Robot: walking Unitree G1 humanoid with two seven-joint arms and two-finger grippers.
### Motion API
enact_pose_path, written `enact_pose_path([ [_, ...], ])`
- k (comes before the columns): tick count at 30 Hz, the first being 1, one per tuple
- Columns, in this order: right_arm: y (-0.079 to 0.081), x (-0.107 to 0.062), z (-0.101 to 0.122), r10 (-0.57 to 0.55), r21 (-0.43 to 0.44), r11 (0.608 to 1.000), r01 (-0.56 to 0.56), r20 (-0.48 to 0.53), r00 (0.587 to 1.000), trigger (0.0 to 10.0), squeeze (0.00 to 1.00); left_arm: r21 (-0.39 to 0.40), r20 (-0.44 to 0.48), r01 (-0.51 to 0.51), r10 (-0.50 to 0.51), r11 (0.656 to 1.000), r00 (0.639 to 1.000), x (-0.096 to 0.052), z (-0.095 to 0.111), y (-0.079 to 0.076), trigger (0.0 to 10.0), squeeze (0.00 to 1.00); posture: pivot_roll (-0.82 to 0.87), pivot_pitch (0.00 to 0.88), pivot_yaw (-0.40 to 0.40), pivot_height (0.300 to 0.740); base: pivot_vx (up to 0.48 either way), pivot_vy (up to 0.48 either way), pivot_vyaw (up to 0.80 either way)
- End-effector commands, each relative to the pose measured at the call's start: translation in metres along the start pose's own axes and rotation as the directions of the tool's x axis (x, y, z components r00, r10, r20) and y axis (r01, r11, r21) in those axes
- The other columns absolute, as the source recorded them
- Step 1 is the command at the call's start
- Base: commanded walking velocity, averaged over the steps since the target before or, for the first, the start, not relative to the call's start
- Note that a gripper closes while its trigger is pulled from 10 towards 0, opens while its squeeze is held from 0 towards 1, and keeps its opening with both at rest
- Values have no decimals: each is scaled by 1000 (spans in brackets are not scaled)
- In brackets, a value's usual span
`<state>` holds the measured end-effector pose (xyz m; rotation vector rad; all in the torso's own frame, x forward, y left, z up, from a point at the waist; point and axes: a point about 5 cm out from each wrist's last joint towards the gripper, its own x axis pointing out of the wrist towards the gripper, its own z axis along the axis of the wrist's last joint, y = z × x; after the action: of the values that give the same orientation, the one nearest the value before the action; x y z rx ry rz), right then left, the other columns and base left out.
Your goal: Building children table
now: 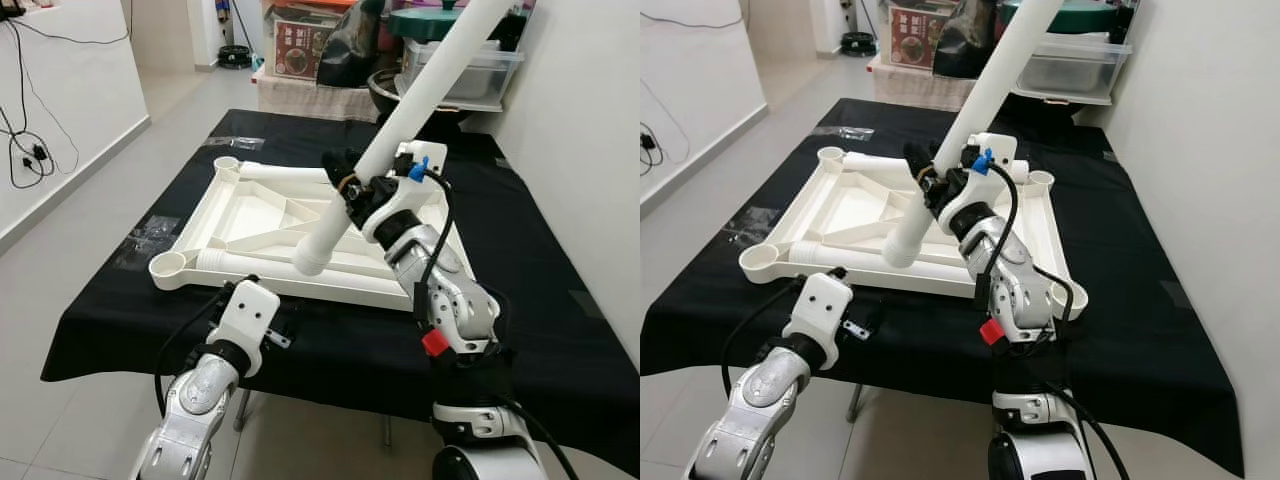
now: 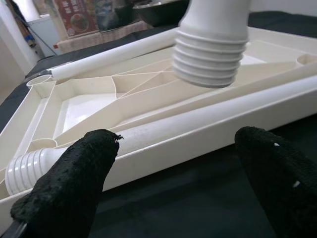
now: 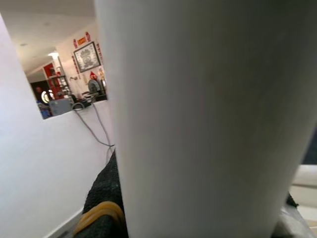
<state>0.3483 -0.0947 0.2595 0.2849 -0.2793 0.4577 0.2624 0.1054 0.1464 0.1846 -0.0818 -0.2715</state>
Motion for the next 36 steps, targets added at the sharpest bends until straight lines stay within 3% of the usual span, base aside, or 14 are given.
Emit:
enact_pose_path([
  [1,1,0,5,-7,-37,999,8,32,999,10000,0,-20,-8,-24,24,999,1000,-2,-1,2,10000,0,50,0,-74,740,0,0,0],
  [4,-2,-3,4,-39,-81,996,42,43,998,10000,0,-53,-14,-64,63,997,998,-2,-1,7,10000,0,51,0,-73,740,0,0,0],
  [13,-6,-3,1,-42,-90,995,46,40,998,10000,0,-25,-11,-80,80,996,997,0,-1,12,10000,0,50,0,-75,740,247,-144,0],
  [22,-5,-1,-2,-41,-106,993,46,42,998,10000,0,-4,-15,-61,61,998,998,2,-2,7,10000,0,44,0,-77,740,352,-322,0],
  [29,-7,1,-2,-43,-112,993,48,42,998,10000,0,7,-7,-30,30,1000,1000,3,-1,1,10000,0,42,0,-78,740,0,-407,0],
  [36,-12,6,8,-18,-113,993,25,63,998,10000,0,-1,-6,-41,41,999,999,3,1,2,10000,0,47,0,-81,740,0,0,0],
])
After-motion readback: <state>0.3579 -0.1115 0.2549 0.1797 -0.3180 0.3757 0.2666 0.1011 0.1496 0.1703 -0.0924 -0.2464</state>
